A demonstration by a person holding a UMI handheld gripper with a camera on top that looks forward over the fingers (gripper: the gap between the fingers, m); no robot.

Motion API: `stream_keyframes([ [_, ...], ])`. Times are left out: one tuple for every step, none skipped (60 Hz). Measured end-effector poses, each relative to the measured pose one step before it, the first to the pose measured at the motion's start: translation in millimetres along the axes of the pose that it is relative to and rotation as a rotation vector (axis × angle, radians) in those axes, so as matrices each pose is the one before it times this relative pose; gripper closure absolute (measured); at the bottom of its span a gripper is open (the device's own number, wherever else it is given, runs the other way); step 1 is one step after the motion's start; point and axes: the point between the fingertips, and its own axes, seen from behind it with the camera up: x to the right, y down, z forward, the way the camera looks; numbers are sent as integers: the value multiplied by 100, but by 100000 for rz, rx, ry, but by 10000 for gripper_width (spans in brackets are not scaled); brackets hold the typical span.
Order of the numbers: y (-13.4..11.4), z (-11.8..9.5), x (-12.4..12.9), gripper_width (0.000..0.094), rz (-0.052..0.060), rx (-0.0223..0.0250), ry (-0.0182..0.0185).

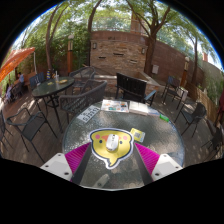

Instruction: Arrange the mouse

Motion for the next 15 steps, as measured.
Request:
stream_keyframes([
  [-35,-290,8,79,123,71,221],
  [40,-248,12,81,245,-43,183],
  [31,-203,22,82,256,-109,138],
  [63,-214,-17,83,181,-94,81],
  [71,-226,0,82,39,5,135],
  [69,-166,39,83,-59,12,224],
  [78,-172,40,80,9,-43,206],
  [268,-200,88,82,100,-15,-18],
  [108,-196,-2,83,273,-269,-75],
  [72,-157,-27,83,231,-273,-38],
  [203,-75,-111,83,86,-204,13],
  [23,-126,-36,82,-85,135,7],
  [-16,-97,-29,82,-116,232,-125],
  [-34,-78,-69,80,-38,188,-230],
  [-29,-75,-85,82,-24,87,-275],
])
